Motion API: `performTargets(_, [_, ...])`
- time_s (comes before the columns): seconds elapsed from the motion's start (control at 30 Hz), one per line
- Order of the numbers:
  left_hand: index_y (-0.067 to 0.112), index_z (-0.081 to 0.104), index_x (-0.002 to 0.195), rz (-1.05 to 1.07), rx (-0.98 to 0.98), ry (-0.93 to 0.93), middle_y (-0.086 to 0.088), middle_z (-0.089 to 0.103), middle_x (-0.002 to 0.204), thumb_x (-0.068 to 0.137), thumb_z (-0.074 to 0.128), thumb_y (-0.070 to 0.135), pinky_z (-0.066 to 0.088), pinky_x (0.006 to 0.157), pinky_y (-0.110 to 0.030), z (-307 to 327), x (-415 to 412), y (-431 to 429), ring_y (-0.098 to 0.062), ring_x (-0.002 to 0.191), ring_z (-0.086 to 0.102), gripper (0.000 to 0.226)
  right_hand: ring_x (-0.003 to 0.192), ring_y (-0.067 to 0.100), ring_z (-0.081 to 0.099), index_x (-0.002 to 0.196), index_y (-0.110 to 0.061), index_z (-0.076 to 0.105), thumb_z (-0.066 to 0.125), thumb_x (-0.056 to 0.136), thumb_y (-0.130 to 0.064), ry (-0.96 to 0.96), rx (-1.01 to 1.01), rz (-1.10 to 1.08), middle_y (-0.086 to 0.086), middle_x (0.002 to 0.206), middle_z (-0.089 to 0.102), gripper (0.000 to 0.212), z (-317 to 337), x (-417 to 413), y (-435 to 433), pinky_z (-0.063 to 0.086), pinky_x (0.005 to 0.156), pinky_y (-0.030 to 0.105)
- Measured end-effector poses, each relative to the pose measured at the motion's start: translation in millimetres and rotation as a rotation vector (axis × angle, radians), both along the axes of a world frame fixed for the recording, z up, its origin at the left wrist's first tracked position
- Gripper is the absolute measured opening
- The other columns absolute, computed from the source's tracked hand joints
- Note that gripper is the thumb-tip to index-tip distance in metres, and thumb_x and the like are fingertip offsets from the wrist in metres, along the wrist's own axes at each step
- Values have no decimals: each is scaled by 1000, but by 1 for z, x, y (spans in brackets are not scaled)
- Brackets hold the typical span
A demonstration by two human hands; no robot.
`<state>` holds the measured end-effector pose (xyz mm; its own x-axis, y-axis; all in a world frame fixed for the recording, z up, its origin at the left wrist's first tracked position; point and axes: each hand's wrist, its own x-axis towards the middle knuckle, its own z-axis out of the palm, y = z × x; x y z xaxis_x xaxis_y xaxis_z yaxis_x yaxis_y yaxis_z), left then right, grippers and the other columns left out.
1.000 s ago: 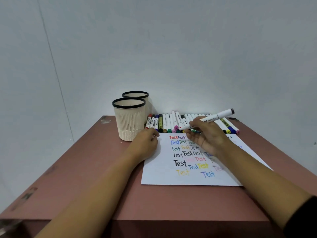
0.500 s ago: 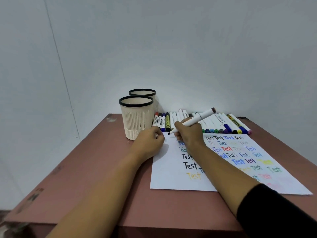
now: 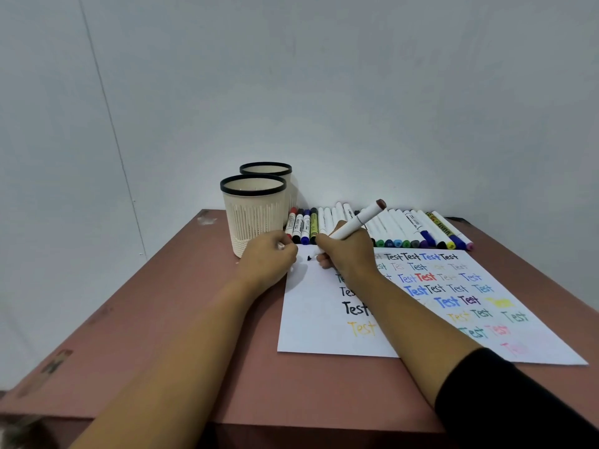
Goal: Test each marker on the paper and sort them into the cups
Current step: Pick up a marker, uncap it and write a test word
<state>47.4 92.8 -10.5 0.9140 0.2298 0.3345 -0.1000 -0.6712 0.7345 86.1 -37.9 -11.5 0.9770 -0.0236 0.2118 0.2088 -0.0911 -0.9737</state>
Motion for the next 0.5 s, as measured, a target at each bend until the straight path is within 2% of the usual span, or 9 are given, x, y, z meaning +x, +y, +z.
performTargets(0.17, [11, 68, 85, 9, -7, 11, -3, 70, 85, 85, 50, 15, 43, 76, -26, -1, 1, 1, -17, 89, 59, 18, 40, 14, 55, 60, -10, 42, 61, 78, 1, -9, 32, -31, 6, 54, 54, 29, 0, 1, -1, 46, 42, 22])
performTargets(0.3, [11, 68, 84, 12, -13, 16, -3, 70, 86, 84, 50, 15, 43, 76, -26, -1, 2, 1, -17, 88, 59, 19, 41, 15, 57, 62, -10, 42, 62, 79, 1, -5, 18, 10, 7, 56, 53, 28, -1, 2, 0, 50, 46, 25])
performTargets(0.5, [10, 68, 85, 19, -16, 13, -2, 70, 84, 84, 50, 15, 42, 75, -26, -1, 3, 1, -17, 88, 60, 19, 38, 14, 50, 61, -10, 42, 61, 78, -2, 32, -3, 9, 5, 49, 50, 27, 1, 0, 0, 41, 41, 21])
